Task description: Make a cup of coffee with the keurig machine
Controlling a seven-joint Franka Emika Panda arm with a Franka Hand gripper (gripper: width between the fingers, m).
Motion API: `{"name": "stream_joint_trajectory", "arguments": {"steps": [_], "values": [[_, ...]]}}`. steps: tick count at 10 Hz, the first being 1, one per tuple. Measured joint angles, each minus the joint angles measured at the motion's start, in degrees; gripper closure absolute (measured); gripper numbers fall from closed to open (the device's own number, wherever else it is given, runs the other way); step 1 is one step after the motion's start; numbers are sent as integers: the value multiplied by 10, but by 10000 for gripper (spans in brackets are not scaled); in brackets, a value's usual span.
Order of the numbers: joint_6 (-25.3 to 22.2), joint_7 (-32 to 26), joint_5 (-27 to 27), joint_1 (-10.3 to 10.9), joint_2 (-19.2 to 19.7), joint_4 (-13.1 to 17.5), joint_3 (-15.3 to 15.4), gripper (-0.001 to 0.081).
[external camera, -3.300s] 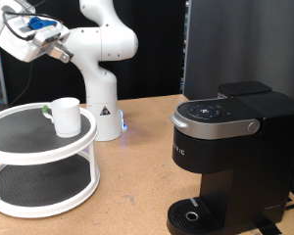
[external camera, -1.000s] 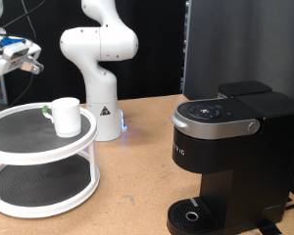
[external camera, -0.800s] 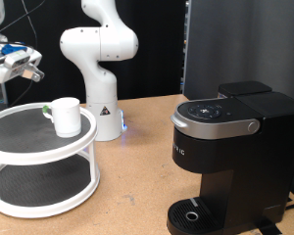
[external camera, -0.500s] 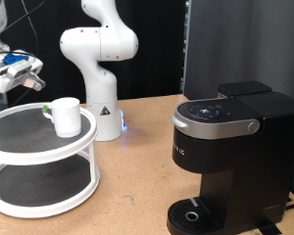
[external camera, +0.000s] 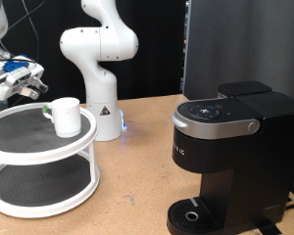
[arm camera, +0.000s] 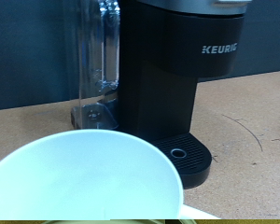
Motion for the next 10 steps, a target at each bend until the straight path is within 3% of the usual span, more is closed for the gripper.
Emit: {"name": "stream_joint_trajectory", "arguments": {"steps": [1, 2, 3, 4, 5, 6, 10], "values": [[1, 0, 8, 0, 3, -3, -6, 398], [1, -4, 12, 0, 5, -5, -12, 398], [1, -6, 13, -1, 6, -8, -16, 214], [10, -6, 8, -2, 6, -12, -17, 85], [24, -5, -3, -3, 6, -18, -14, 85], [47, -2, -17, -6, 6, -28, -8, 16], [78, -4, -28, -7, 6, -55, -2, -2]]}}
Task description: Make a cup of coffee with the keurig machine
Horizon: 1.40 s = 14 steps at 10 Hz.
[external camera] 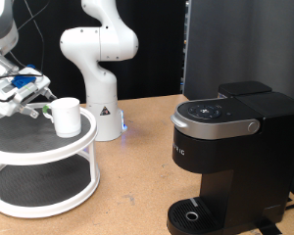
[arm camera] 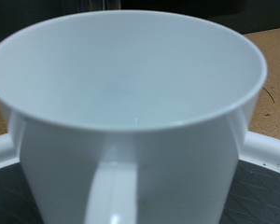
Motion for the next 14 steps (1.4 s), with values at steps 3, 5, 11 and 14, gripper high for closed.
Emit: {"name": "stream_joint_trajectory", "arguments": {"steps": [3, 5, 11, 14], "values": [[-1, -4, -1, 0, 0, -7, -3, -2], [-4, -10, -4, 0, 0, -9, -6, -2], [-11, -27, -6, 0, 0, -11, -17, 451], [-12, -10, -6, 0, -5, -8, -14, 730]]}}
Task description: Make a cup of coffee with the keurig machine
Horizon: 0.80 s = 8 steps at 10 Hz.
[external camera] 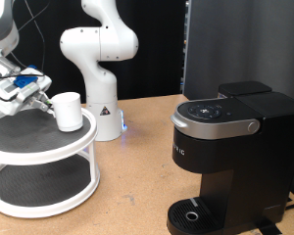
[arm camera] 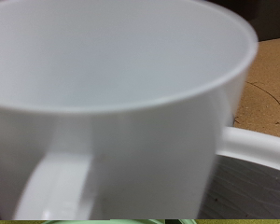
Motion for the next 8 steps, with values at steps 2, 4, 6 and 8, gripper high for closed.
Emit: {"name": "stream_joint_trajectory", "arguments": {"steps": [2, 4, 6, 8], "values": [[-25, 50, 1, -1, -16, 16, 10, 730], [-45, 103, 1, -2, -42, 37, 28, 730], [-66, 119, -15, -3, -59, 54, 38, 730], [-65, 124, -10, -3, -57, 50, 37, 730]]}}
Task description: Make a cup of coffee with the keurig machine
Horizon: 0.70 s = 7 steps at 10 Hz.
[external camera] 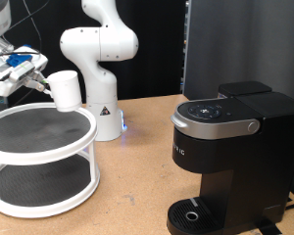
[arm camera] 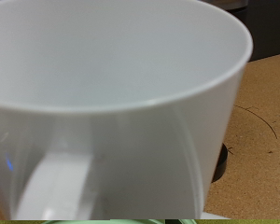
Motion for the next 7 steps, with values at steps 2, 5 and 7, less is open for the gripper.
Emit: {"name": "stream_joint_trajectory", "arguments": {"steps": [2, 5, 7], "values": [[21, 26, 41, 0, -3, -20, 14, 730], [119, 40, 120, 10, -20, -73, 81, 730], [178, 39, 173, 29, -28, -100, 122, 730]]}}
